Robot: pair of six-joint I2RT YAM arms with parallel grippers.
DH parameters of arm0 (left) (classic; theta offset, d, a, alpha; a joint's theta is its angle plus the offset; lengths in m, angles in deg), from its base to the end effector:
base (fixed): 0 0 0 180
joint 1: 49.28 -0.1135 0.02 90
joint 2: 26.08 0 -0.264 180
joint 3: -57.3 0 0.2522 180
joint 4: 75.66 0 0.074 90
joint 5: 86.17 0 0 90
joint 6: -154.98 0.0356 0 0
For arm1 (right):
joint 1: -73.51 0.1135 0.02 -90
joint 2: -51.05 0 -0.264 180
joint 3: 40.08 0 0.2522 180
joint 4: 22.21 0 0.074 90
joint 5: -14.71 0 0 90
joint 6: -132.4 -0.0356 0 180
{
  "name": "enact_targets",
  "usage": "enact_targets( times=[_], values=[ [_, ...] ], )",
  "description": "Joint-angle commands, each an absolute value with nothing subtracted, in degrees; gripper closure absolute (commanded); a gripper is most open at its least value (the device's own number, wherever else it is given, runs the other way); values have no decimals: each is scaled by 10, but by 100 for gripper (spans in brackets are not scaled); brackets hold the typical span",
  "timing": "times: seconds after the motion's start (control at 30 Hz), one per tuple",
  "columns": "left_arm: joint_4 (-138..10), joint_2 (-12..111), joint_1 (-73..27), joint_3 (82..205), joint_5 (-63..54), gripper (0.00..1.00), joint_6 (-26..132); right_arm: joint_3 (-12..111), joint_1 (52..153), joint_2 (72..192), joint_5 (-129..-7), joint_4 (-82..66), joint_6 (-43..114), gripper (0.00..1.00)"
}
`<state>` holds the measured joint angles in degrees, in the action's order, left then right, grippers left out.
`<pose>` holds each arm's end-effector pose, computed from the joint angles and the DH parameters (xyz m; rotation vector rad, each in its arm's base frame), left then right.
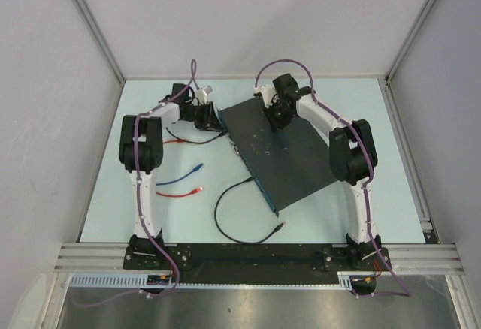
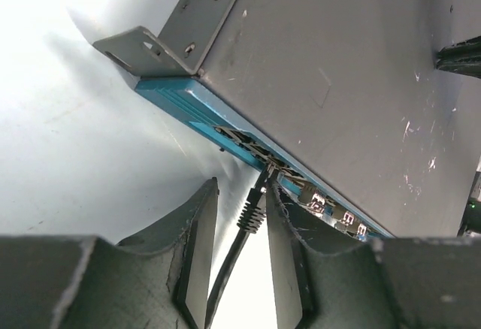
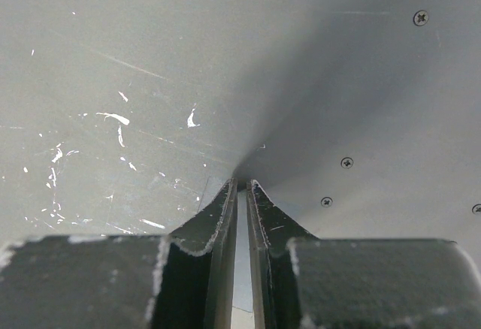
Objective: Pull the plug from the switch port
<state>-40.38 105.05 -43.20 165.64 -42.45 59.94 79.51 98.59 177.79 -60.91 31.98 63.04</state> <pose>0.4729 -0.0762 0.1310 0.3220 2.4486 -1.1107 0.4312 0.2116 0.1985 -1.0998 2.3904 0.3575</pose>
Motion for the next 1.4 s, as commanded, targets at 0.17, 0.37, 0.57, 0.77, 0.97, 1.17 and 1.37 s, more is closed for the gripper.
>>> enact_targets(
  times=[0.17,0.37,0.57,0.77,0.97,1.17,1.37],
  values=[
    [-391,1068,-412,1697,-479,63,630,756,1006,1866,-605,308,631,85],
    [-386,1066,-411,1694,-467,70,631,756,1006,1867,-605,308,630,85],
    [-383,1067,-409,1695,-462,84,630,758,1007,1868,-606,308,631,85],
    [-367,1058,-408,1684,-435,100,647,757,1007,1867,-606,308,631,85],
    [-366,1053,-408,1678,-416,86,645,758,1007,1868,-606,308,631,85],
    [-362,1060,-410,1684,-420,70,642,757,1008,1868,-607,308,631,85],
    [-347,1071,-409,1692,-449,75,648,757,1008,1867,-608,308,631,85]
  ],
)
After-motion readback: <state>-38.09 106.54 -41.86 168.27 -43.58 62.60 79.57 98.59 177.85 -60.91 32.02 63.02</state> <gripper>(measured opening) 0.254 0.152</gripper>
